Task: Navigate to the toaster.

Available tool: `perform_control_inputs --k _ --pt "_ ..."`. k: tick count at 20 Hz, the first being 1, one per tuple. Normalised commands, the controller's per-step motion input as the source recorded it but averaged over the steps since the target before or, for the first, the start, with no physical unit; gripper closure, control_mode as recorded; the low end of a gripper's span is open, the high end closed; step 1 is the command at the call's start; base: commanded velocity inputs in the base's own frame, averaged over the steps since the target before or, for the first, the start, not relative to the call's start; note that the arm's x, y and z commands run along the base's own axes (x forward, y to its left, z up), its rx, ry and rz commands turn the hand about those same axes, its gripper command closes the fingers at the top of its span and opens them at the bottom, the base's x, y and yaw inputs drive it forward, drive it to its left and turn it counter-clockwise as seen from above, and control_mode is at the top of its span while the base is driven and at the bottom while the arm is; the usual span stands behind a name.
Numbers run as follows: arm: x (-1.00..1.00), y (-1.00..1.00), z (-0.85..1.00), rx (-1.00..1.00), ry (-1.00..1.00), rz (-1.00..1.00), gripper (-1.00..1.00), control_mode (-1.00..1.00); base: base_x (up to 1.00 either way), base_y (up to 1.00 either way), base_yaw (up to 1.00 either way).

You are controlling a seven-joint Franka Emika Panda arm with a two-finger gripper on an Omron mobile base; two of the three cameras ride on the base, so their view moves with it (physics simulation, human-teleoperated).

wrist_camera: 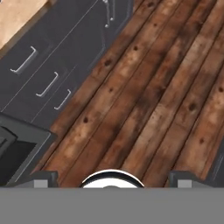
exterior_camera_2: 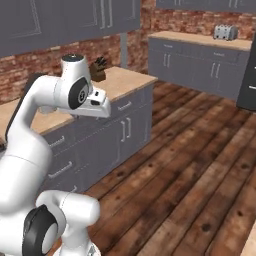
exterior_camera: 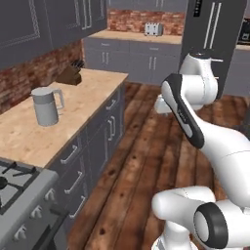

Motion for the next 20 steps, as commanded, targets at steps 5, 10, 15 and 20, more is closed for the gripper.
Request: perform_control_inputs --k 5,10,15,20 --pt "0.00 0.00 0.00 0.00 0.00 0.00 -1.00 1.00 0.72 -0.21 0.15" --pt "0.00 0.00 0.00 0.00 0.00 0.00 -1.00 1.00 1.00 -0.31 0.00" --pt "0.00 0.00 0.00 0.00 0.00 0.00 -1.00 1.00 1.00 -0.33 0.00" --pt "0.00 0.00 0.00 0.00 0.00 0.00 -1.00 1.00 1.00 -0.17 0.00"
